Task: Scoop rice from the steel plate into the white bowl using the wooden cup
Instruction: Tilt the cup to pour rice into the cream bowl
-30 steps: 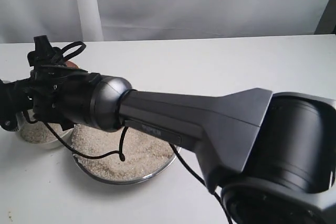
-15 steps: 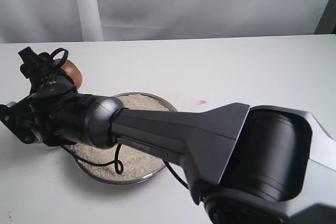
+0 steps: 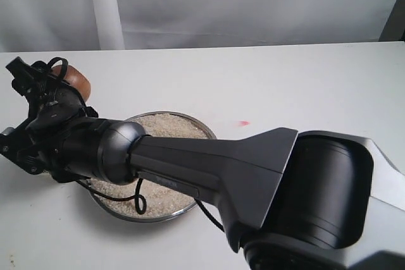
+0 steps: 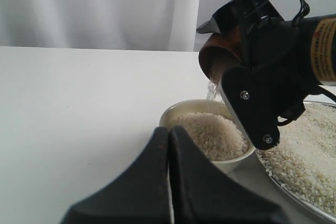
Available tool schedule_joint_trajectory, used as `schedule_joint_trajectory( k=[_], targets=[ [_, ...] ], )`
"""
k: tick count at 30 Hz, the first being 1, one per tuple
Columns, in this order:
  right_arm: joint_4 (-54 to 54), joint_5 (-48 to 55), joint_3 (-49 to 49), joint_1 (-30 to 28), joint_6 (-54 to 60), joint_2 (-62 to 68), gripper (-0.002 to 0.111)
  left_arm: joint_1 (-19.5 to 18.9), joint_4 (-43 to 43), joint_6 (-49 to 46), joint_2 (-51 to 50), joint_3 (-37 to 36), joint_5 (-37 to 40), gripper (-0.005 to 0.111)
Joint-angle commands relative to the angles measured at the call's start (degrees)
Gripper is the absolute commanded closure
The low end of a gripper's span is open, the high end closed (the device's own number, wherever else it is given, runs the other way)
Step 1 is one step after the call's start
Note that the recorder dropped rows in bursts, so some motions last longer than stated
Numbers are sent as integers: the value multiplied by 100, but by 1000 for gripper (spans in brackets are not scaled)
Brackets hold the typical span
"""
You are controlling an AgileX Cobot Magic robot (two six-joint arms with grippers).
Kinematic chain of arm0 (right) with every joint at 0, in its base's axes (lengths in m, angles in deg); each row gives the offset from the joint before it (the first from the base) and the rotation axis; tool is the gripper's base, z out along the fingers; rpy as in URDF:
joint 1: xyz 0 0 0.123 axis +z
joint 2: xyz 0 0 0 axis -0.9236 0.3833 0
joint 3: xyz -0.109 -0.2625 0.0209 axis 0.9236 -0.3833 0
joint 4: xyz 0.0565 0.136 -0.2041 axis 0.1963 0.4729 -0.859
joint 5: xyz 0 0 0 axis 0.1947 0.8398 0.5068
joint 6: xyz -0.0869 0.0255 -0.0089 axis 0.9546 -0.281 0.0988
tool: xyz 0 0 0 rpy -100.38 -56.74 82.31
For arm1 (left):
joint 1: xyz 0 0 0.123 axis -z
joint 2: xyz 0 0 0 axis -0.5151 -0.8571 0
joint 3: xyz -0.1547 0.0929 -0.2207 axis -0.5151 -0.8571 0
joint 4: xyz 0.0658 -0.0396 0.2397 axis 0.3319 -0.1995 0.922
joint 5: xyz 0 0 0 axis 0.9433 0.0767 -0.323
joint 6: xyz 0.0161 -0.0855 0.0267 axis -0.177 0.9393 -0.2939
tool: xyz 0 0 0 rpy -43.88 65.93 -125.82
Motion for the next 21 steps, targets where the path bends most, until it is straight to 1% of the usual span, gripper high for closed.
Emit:
schedule_joint_trajectory(
  k=[1,7,21],
  targets=[
    [-315,-4,52,23,8,-14,108,17,-26,14,9,43,-57,107],
    [-410,7,52,23,34,-14,108,17,-26,14,9,43,-57,107],
    [-1267,173,52,73,235,-14,108,17,-26,14,9,43,-57,107]
  ],
)
